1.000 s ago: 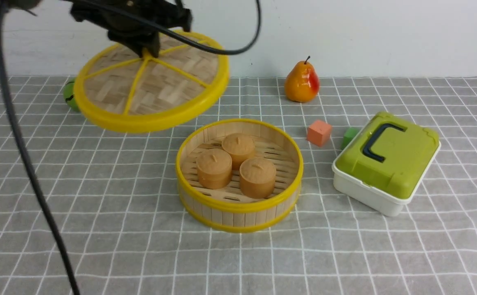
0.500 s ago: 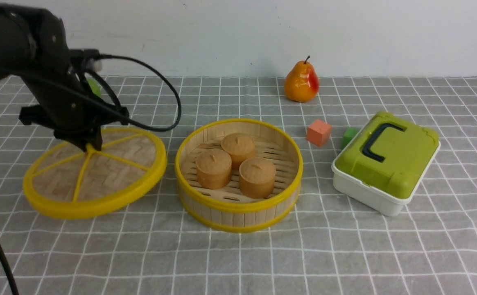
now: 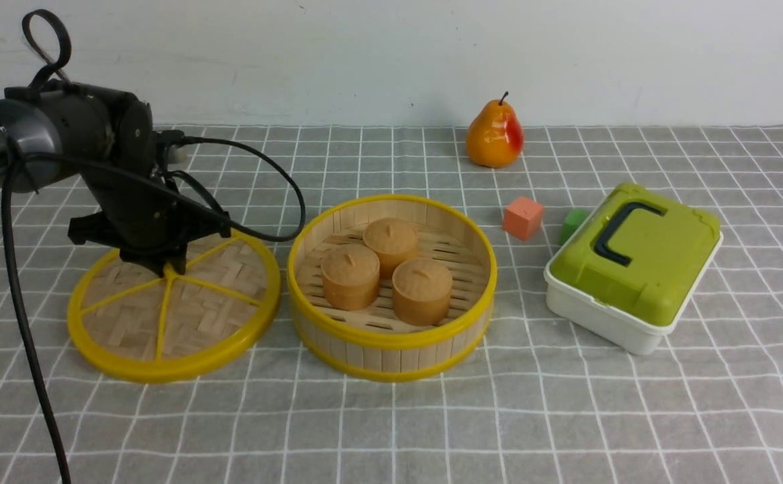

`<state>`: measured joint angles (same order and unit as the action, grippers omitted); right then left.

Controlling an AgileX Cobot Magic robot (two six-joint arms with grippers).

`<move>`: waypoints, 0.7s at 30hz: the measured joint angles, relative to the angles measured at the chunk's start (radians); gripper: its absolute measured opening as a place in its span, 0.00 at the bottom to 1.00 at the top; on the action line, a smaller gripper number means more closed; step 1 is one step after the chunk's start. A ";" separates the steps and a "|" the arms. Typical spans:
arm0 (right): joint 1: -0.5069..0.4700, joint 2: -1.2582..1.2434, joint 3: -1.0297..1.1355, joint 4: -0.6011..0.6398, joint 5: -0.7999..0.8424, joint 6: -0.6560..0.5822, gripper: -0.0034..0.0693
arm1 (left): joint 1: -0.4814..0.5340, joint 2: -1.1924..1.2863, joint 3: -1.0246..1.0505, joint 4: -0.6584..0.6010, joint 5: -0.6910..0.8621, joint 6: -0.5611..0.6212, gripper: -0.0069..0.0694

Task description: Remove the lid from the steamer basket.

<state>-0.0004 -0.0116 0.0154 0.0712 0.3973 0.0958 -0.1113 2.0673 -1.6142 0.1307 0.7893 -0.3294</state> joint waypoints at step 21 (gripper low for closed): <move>0.000 0.000 0.000 0.000 0.000 0.000 0.38 | 0.001 -0.750 0.088 -0.307 -0.078 0.168 0.13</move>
<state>-0.0004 -0.0116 0.0154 0.0712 0.3973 0.0958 -0.1104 1.3169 -1.5262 -0.1765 0.7114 -0.1615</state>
